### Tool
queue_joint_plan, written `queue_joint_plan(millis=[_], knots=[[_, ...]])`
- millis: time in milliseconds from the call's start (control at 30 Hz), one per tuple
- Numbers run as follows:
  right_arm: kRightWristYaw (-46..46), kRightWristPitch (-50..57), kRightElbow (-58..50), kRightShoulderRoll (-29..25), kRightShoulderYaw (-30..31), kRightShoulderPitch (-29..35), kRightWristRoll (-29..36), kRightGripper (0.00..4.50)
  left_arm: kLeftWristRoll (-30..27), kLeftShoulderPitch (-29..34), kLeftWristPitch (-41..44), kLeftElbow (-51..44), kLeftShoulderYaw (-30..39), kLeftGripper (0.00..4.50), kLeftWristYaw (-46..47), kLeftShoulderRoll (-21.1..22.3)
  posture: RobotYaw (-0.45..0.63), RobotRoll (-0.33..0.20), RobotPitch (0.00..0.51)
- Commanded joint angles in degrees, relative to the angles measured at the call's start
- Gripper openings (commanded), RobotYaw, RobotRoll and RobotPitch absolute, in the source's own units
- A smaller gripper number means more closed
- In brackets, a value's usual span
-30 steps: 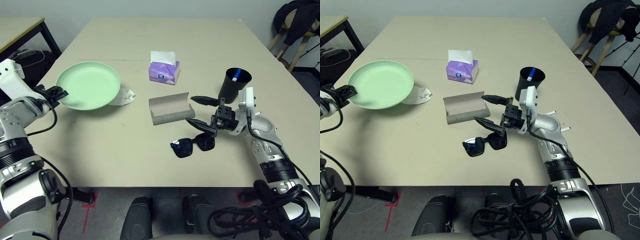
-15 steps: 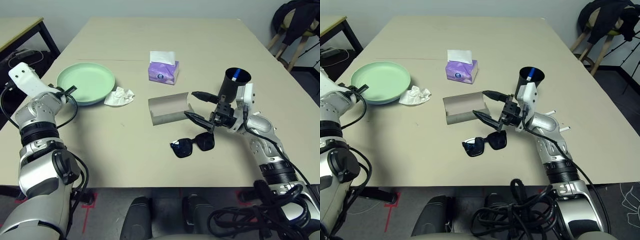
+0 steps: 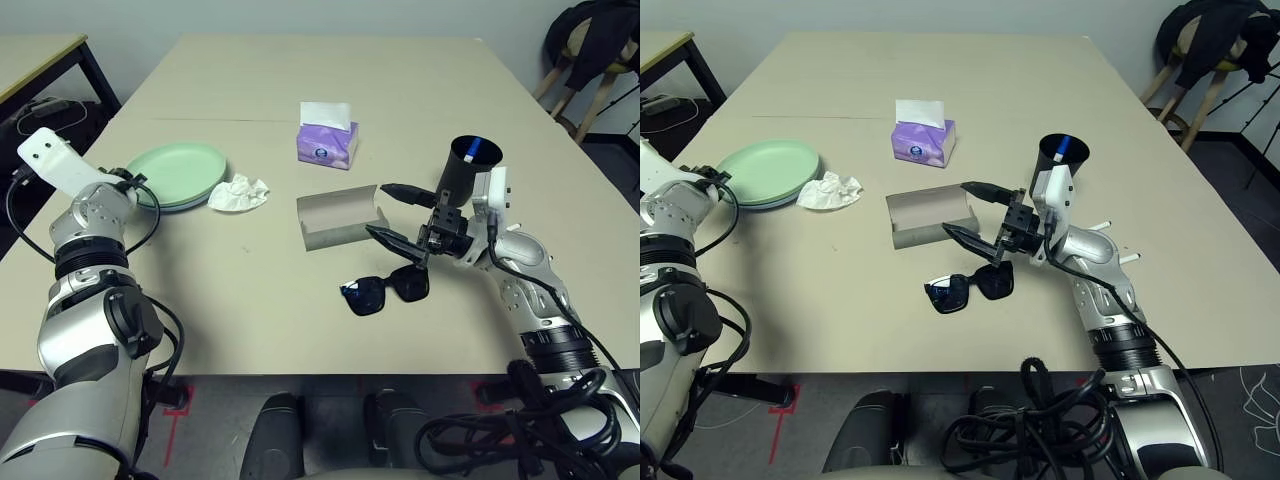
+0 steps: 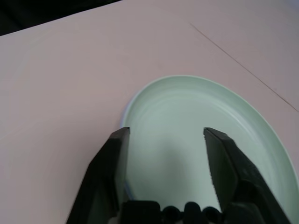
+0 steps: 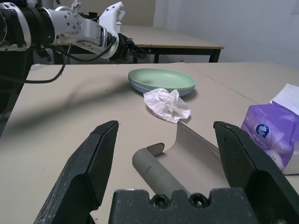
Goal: Organize and tidy the items on the table.
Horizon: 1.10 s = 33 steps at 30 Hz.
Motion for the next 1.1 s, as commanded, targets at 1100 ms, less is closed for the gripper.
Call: queue_joint_plan(millis=[1100], knots=[[-1.59,3.58,-1.26,-1.91,1.27,2.23,-2.16,4.50,14.66,6.34,-5.63,-3.59,-32.25,4.44,-48.14,1.16,0.09,0.000,0.071]])
